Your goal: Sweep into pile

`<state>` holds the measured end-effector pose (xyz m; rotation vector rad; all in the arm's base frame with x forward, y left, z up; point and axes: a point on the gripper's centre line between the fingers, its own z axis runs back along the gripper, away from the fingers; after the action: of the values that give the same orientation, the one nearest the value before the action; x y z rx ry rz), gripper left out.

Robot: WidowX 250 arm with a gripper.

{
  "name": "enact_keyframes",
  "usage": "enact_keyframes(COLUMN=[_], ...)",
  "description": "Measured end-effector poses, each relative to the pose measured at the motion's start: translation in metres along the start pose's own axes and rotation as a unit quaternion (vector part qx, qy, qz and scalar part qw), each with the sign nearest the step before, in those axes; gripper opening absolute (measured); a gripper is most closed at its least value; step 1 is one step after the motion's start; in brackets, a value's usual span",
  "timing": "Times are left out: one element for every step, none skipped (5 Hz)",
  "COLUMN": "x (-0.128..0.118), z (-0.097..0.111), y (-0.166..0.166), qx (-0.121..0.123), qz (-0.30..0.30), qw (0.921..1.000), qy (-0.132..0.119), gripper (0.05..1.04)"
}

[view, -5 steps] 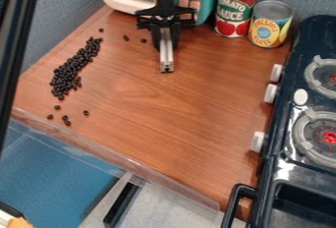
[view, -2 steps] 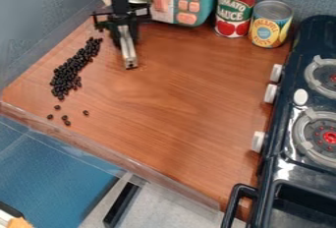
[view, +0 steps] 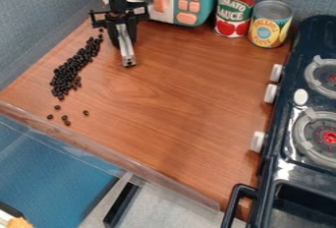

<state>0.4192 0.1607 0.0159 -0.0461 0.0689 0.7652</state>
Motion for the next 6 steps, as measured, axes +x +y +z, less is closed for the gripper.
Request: enact_keyframes(x=[0.007, 0.012, 0.015, 0.012, 0.006, 0.001], z=[0.0, 0.003, 0.007, -0.002, -0.004, -0.005], y=[0.007, 0.004, 0.001, 0.008, 0.019, 0.023], qx=[-0.02, -0.03, -0.043, -0.049, -0.05, -0.044], qz=[0.049, 0.071, 0.119, 0.205, 0.247, 0.259], qw=[0.9986, 0.9968, 0.9917, 0.9773, 0.9675, 0.9646], qy=[-0.007, -0.018, -0.023, -0.017, -0.017, -0.016], gripper=[0.388, 0.388, 0.388, 0.388, 0.388, 0.388])
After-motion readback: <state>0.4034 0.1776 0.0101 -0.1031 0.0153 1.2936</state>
